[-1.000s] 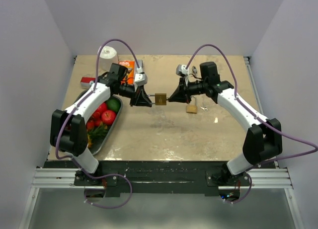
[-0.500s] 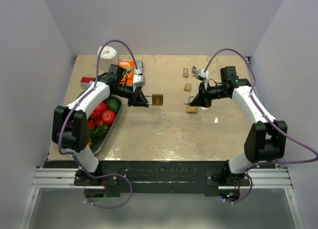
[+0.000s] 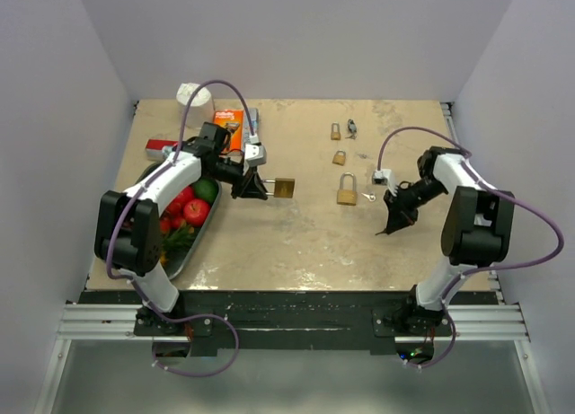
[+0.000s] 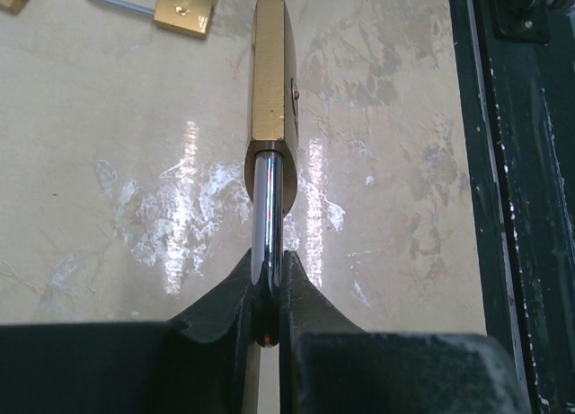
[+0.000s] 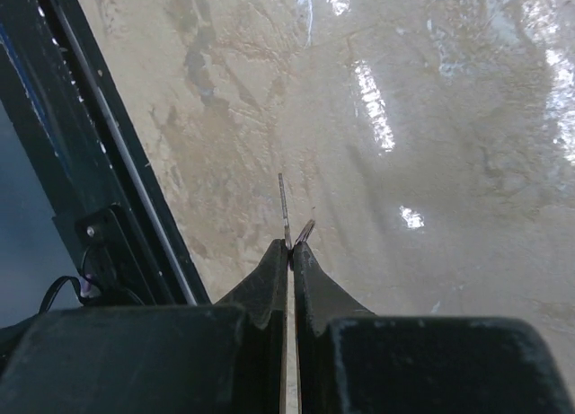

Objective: Lock with the key
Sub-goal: Place the key at the center of the board.

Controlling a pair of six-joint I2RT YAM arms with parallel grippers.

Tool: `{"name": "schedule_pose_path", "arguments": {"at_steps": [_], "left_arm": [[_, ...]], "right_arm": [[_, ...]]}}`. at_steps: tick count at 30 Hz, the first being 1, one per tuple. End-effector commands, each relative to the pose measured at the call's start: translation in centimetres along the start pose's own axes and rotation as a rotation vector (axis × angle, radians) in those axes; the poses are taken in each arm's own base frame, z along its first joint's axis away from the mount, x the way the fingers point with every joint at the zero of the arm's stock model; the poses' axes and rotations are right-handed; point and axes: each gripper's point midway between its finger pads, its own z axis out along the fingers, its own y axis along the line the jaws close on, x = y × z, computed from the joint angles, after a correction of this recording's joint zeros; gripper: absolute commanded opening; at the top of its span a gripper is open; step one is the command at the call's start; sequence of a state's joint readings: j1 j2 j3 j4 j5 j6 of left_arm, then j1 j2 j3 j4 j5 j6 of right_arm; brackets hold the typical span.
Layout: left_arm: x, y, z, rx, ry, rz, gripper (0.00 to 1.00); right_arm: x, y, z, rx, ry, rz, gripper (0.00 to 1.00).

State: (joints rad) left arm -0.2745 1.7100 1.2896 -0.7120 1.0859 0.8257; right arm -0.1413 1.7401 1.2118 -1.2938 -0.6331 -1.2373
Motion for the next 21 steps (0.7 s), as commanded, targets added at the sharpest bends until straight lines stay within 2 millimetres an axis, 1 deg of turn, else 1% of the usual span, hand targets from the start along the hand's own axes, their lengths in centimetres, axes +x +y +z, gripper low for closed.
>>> {"name": "schedule_pose_path", "arguments": {"at_steps": [1, 5, 8, 12, 15, 19, 21], "left_arm": [[-3.0, -1.4, 0.3, 0.021, -0.063, 0.163, 0.00], [-2.7, -2.3, 1.2, 0.024, -0.045, 0.191, 0.00], [-2.7, -2.5, 1.4, 0.021, -0.041, 0.198, 0.00], [-2.7, -2.6, 1.6, 0.019, -0.045, 0.187, 0.00], [-2.8, -2.7, 1.7, 0.016, -0.046, 0.191, 0.00], [-2.7, -2.4, 1.6, 0.002, -0.038, 0.201, 0.00], [-2.7, -2.3, 1.5, -0.001, -0.035, 0.204, 0.00]], "right_arm": [[0.7, 0.6, 0.2, -0.043, 0.043, 0.020, 0.00], [1.2, 0.3, 1.0, -0.065, 0.066, 0.041, 0.00], [1.4, 0.4, 1.6, -0.077, 0.089, 0.034, 0.00], [1.3, 0.3, 2.4, -0.074, 0.114, 0.017, 0.00], [1.3, -0.2, 3.0, -0.071, 0.126, 0.019, 0.00], [1.6, -0.7, 3.2, -0.067, 0.148, 0.015, 0.00], [1.7, -1.5, 3.5, -0.049, 0.157, 0.007, 0.00]]}}
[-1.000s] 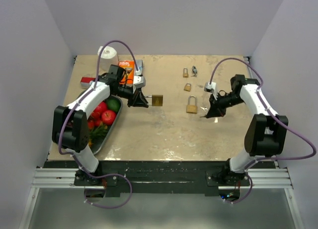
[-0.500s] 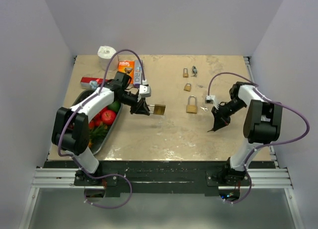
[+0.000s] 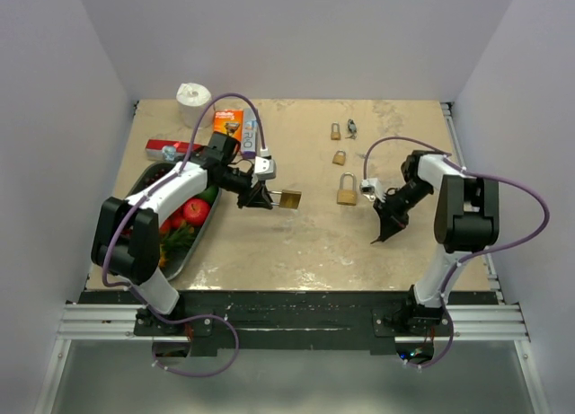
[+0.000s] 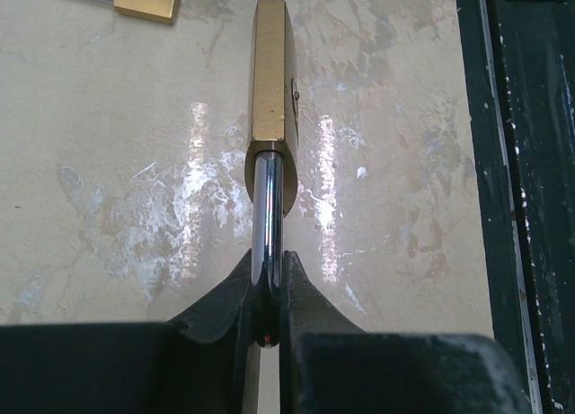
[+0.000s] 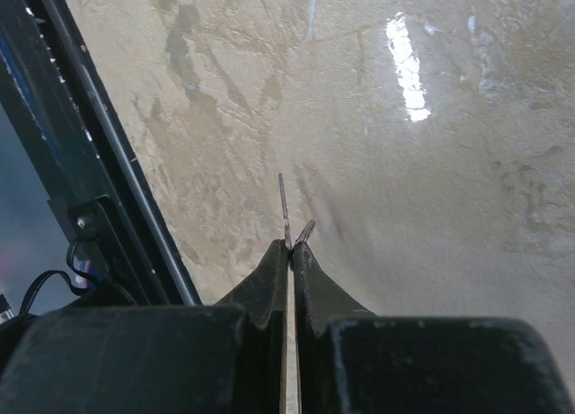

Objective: Lock with the key
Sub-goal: Place the key at the center of the board.

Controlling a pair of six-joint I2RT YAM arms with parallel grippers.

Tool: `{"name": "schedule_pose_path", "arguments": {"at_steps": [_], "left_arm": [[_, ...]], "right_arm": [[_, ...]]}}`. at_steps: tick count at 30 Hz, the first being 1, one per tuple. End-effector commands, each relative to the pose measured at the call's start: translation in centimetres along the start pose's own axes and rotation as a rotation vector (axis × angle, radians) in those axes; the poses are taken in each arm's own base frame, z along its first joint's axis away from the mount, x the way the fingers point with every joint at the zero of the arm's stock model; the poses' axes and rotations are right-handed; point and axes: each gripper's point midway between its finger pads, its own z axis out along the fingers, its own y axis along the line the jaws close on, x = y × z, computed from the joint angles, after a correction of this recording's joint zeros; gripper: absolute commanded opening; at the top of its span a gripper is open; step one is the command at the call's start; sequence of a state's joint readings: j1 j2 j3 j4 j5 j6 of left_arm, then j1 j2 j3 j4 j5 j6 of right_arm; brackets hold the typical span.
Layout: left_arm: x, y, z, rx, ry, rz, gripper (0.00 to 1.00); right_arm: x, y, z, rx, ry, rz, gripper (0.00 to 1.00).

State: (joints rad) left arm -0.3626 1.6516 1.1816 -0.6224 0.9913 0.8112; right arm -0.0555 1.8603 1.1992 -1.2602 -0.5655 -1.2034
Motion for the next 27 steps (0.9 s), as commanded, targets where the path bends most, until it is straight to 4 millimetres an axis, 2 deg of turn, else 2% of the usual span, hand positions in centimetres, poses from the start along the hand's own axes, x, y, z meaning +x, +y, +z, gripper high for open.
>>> {"name": "schedule_pose_path", "arguments": {"at_steps": [1, 4, 7, 8, 12, 16, 18, 19, 20, 21, 22, 23, 25, 26, 27], "left_arm": [[-4.3, -0.2, -1.0, -0.010, -0.108, 0.142, 0.00], [-4.2, -0.1, -0.9, -0.009, -0.106, 0.143, 0.00], [-4.1, 0.0, -0.8, -0.008, -0.102, 0.138, 0.00], [-4.1, 0.0, -0.8, -0.008, -0.100, 0.136, 0.00], [-4.1, 0.0, -0.6, -0.004, -0.099, 0.131, 0.00], [-4.5, 0.3, -0.4, 0.000, -0.091, 0.108, 0.00], [-4.6, 0.4, 0.1, 0.013, -0.090, 0.050, 0.00], [-5.3, 0.7, 0.3, 0.014, -0.094, 0.041, 0.00], [-4.9, 0.6, 1.0, 0.035, -0.080, 0.006, 0.00], [-4.9, 0.5, 1.5, 0.047, -0.072, -0.029, 0.00], [-4.9, 1.1, 2.1, 0.055, -0.062, -0.057, 0.00], [-5.0, 0.9, 2.9, 0.068, -0.050, -0.082, 0.00], [-5.3, 1.6, 4.0, 0.094, -0.044, -0.163, 0.00], [-5.4, 1.1, 4.3, 0.128, -0.039, -0.204, 0.00], [-5.6, 1.0, 4.6, 0.149, -0.036, -0.220, 0.00]], "right_arm": [[0.2, -1.5, 0.1, 0.044, 0.028, -0.008, 0.00], [0.1, -2.3, 0.5, 0.052, 0.033, -0.005, 0.08], [-0.2, -3.1, 0.4, 0.072, 0.027, -0.005, 0.27], [-0.5, -3.3, 0.3, 0.081, 0.021, -0.010, 0.36], [-1.3, -3.6, -0.4, 0.107, -0.002, -0.015, 0.53], [-3.6, -3.9, -2.5, 0.177, -0.072, -0.030, 0.61], [-6.1, -3.7, -4.7, 0.234, -0.155, -0.069, 0.65], [-7.1, -3.6, -5.5, 0.256, -0.192, -0.088, 0.71], [-8.6, -3.5, -7.2, 0.323, -0.241, -0.141, 0.78], [-9.8, -3.1, -7.7, 0.351, -0.271, -0.158, 0.81], [-10.7, -2.9, -8.2, 0.386, -0.289, -0.194, 0.82], [-12.1, -2.5, -10.0, 0.481, -0.343, -0.271, 0.82], [-14.9, -0.7, -10.6, 0.553, -0.410, -0.358, 0.88], [-16.1, -0.8, -10.9, 0.615, -0.458, -0.419, 0.92], [-17.6, 1.5, -11.8, 0.660, -0.511, -0.494, 0.94]]}}
